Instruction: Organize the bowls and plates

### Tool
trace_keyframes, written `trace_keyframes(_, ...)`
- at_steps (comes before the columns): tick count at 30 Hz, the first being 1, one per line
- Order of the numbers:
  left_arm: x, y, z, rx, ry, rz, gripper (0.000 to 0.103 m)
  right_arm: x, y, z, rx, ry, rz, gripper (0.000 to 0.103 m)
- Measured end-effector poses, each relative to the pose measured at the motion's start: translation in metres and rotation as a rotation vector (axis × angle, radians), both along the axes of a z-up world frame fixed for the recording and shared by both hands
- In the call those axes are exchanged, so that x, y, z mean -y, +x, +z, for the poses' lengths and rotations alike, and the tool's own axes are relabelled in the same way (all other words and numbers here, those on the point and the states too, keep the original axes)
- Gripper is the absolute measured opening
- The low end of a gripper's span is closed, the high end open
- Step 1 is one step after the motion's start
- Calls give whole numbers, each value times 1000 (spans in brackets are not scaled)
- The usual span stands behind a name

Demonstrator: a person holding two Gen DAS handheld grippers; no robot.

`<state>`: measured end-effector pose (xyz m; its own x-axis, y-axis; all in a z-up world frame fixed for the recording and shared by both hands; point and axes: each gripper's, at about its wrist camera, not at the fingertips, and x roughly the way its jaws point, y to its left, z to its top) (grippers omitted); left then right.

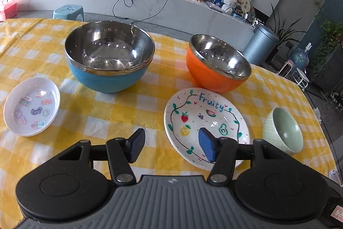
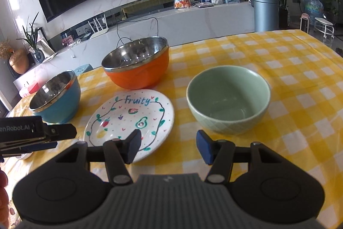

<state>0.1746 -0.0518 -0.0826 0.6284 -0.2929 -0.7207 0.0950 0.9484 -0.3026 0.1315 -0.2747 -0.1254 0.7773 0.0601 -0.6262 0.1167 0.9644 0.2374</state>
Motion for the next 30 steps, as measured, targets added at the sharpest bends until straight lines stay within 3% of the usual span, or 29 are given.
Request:
trace_keyframes(4, -3, 10, -9, -27, -11, 20, 70, 0, 10, -5, -5, 1, 1, 57)
trace_keyframes(15, 0, 24, -23, -41, -62, 7, 70, 8, 24, -17, -29, 36, -5, 58)
trace_keyframes(22, 1, 40, -27, -15, -54, 8, 49, 7, 35, -20, -17, 71, -14, 47)
trace_keyframes(26, 2, 46, -28, 0, -54, 6, 42, 11, 37, -22, -5, 83, -21, 42)
trace_keyframes(29, 4, 47, -28, 8, -49, -1, 31, 11, 37, -22, -2, 79, -24, 39)
trace_keyframes(30, 5, 48, -28, 7, -47, -8, 23, 10, 37, -22, -3, 66, -30, 34)
